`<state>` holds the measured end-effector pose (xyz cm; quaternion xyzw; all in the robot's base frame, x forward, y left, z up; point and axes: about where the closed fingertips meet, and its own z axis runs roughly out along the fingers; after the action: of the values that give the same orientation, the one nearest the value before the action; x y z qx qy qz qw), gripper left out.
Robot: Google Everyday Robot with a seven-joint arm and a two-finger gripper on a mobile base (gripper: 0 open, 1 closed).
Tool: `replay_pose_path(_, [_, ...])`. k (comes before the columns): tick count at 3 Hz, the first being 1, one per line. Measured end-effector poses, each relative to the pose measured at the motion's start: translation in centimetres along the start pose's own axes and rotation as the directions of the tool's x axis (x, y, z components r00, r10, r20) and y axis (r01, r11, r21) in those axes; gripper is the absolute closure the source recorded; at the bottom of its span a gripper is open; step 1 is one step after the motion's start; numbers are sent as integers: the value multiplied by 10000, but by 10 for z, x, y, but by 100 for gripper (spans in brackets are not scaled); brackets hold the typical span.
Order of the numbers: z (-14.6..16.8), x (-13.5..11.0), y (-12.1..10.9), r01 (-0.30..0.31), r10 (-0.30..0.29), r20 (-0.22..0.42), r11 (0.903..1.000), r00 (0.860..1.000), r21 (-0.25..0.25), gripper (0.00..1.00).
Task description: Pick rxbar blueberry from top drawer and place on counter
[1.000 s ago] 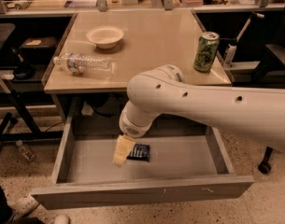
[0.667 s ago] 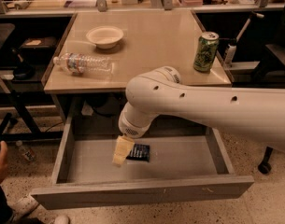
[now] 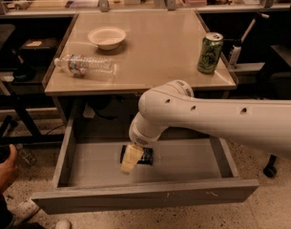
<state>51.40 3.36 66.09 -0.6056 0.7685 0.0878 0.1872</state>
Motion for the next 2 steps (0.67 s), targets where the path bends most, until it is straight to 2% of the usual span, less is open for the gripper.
replay_pose_path(1, [38,25,-7,-19,19,78,9999,10000,-108,0])
replay_pose_path(2, [44,30,-4,-32,33,65,9998,10000,-209,0])
